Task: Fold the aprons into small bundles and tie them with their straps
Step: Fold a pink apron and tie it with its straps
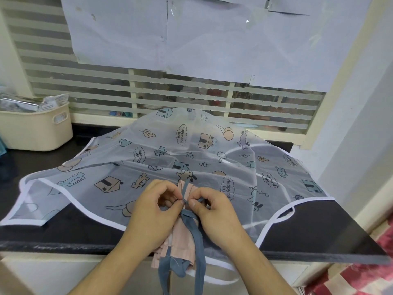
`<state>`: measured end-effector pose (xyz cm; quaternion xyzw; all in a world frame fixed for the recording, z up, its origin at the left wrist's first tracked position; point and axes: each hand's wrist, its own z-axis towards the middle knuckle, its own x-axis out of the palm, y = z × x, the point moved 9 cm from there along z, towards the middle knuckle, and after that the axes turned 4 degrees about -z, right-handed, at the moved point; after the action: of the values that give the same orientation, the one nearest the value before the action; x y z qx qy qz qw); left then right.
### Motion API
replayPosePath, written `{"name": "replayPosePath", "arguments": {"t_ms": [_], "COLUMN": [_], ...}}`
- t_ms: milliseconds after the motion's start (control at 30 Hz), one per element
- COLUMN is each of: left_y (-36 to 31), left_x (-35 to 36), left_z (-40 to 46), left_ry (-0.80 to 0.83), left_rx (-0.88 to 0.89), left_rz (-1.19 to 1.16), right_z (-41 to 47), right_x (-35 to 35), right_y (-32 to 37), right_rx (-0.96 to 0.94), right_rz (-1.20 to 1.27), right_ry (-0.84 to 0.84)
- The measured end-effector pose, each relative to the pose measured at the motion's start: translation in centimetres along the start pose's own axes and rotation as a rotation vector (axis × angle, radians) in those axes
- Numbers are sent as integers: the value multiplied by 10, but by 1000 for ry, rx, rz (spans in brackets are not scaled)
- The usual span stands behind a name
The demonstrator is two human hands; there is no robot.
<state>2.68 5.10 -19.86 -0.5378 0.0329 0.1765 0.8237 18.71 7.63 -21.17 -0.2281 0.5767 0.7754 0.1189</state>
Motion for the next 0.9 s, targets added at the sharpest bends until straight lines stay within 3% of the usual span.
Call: {"name": "replayPosePath", "arguments": {"t_ms": [667,900], "left_y": [-20,-8], "left_x": [7,10], "left_z": [-9,-4], "left_ry": [80,136], "left_rx": [115,31], "left_rz": [92,34], "right_z": [-2,-2], "right_x": [0,-7], "right_y": [0,-3], "right_rx": [21,39], "right_rz": [177,181], "right_ry": [72,-10]}}
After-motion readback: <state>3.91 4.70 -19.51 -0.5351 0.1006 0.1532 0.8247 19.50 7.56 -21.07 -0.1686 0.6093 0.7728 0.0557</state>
